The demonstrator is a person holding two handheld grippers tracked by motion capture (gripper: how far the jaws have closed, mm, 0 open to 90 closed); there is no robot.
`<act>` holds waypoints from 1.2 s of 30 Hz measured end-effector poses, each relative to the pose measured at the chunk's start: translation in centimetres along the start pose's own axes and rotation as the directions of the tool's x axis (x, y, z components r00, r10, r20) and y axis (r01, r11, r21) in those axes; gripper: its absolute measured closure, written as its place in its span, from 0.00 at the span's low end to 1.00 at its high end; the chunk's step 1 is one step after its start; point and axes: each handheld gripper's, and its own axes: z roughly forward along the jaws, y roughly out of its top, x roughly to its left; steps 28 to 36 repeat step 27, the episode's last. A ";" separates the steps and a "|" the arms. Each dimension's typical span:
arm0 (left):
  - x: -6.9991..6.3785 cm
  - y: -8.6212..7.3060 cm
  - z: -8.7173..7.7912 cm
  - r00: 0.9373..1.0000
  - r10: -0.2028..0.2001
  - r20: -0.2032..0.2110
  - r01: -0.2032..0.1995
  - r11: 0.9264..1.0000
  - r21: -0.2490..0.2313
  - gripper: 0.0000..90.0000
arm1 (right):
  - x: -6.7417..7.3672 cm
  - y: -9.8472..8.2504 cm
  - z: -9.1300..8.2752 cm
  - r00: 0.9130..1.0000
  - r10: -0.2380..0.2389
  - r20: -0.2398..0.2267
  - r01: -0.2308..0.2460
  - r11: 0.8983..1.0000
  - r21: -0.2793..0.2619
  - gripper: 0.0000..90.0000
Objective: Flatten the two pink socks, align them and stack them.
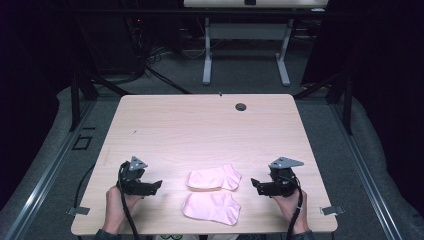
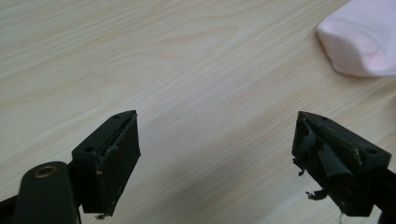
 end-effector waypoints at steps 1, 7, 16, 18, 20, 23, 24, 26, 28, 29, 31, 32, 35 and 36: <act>0.0 0.0 0.0 1.000 0.000 0.000 0.000 1.000 0.000 0.16 | 0.0 0.0 0.0 1.000 0.000 0.000 0.000 1.000 0.000 0.15; 1.3 -1.9 -0.2 0.999 -0.051 -0.017 0.051 0.999 0.018 0.14 | -1.7 -2.4 -0.8 0.997 0.064 0.035 -0.064 0.998 0.017 0.07; 2.3 -4.1 0.5 0.990 -0.134 -0.048 0.135 0.991 0.017 0.03 | -4.3 -6.1 -0.9 0.985 0.137 0.103 -0.143 0.988 0.054 0.00; 2.3 -4.4 0.7 0.989 -0.133 -0.066 0.134 0.991 0.016 0.00 | -4.9 -6.8 -0.7 0.978 0.167 0.122 -0.174 0.983 0.050 0.00; 2.4 -4.6 0.6 0.986 -0.153 -0.070 0.153 0.988 -0.006 0.00 | -5.2 -7.0 -0.9 0.976 0.180 0.126 -0.186 0.982 0.031 0.00; 2.5 -4.7 0.7 0.985 -0.157 -0.074 0.156 0.987 -0.021 0.00 | -5.3 -7.1 -0.9 0.972 0.185 0.147 -0.191 0.981 0.024 0.01; 2.5 -4.8 0.7 0.985 -0.157 -0.073 0.156 0.988 -0.024 0.00 | -5.3 -7.2 -0.9 0.970 0.182 0.163 -0.188 0.982 0.023 0.02; 2.4 -4.9 0.7 0.986 -0.147 -0.085 0.145 0.989 -0.029 0.00 | -5.2 -7.2 -0.7 0.969 0.170 0.177 -0.176 0.984 0.018 0.02; 2.3 -4.9 0.8 0.985 -0.146 -0.093 0.143 0.989 -0.038 0.00 | -5.0 -7.1 -0.6 0.968 0.155 0.197 -0.163 0.986 0.028 0.02; 2.3 -4.9 0.8 0.985 -0.146 -0.093 0.143 0.989 -0.038 0.00 | -5.0 -7.1 -0.6 0.968 0.155 0.197 -0.163 0.986 0.028 0.02; 2.3 -4.9 0.8 0.985 -0.146 -0.093 0.143 0.989 -0.038 0.00 | -5.0 -7.1 -0.6 0.968 0.155 0.197 -0.163 0.986 0.028 0.02; 2.3 -4.9 0.8 0.985 -0.146 -0.093 0.143 0.989 -0.038 0.00 | -5.0 -7.1 -0.6 0.968 0.155 0.197 -0.163 0.986 0.028 0.02; 2.3 -4.9 0.8 0.985 -0.146 -0.093 0.143 0.989 -0.038 0.00 | -5.0 -7.1 -0.6 0.968 0.155 0.197 -0.163 0.986 0.028 0.02; 2.3 -4.9 0.8 0.985 -0.146 -0.093 0.143 0.989 -0.038 0.00 | -5.0 -7.1 -0.6 0.968 0.155 0.197 -0.163 0.986 0.028 0.02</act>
